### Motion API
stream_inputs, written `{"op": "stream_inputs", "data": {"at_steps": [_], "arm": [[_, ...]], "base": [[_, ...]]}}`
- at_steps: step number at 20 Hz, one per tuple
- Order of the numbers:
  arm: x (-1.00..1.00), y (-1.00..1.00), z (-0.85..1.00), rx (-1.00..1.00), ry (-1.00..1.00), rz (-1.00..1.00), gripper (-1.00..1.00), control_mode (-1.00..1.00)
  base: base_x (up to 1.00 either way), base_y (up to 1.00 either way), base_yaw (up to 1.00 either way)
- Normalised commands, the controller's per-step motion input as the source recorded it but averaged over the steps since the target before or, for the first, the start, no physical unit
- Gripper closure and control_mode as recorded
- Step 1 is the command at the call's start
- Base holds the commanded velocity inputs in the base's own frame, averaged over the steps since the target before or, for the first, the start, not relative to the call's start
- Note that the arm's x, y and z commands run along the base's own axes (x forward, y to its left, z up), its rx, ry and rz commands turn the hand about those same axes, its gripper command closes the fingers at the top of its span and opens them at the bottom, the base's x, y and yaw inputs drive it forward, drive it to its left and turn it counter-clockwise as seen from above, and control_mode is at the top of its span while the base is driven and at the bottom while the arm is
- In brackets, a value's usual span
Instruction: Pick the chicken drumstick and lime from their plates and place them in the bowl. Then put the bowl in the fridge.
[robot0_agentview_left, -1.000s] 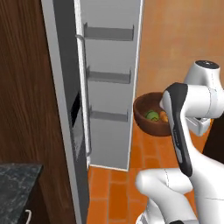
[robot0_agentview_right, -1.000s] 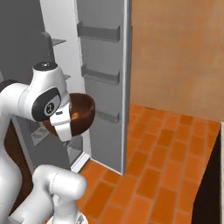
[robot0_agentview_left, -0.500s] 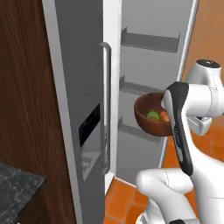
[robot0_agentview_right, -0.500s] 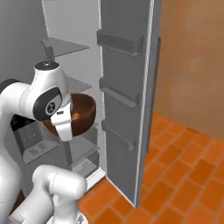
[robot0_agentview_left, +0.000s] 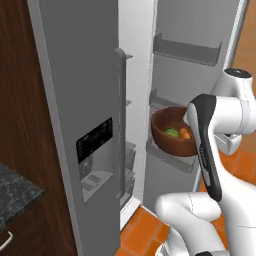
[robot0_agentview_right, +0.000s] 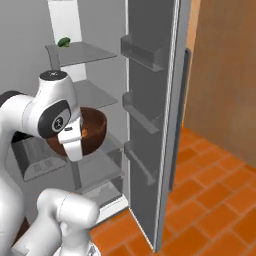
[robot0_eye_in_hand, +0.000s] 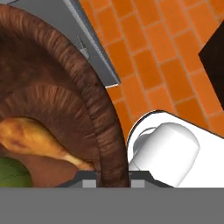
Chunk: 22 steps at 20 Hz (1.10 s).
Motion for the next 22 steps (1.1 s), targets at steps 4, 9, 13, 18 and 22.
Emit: {"op": "stream_inputs", "data": {"at_steps": [4,9,13,18,22], "arm": [[0.0,0.0,0.0,0.0,0.0,0.0,1.0,1.0],[0.0,0.0,0.0,0.0,0.0,0.0,1.0,1.0],[0.0,0.0,0.0,0.0,0.0,0.0,1.0,1.0],[0.0,0.0,0.0,0.0,0.0,0.0,1.0,1.0],[0.0,0.0,0.0,0.0,0.0,0.0,1.0,1.0]], "base": [[0.91,-0.01,0.35],[0.77,0.03,0.14],[0.02,-0.13,0.21],[-0.09,-0.58,0.34],[-0.39,-0.8,0.22]]}}
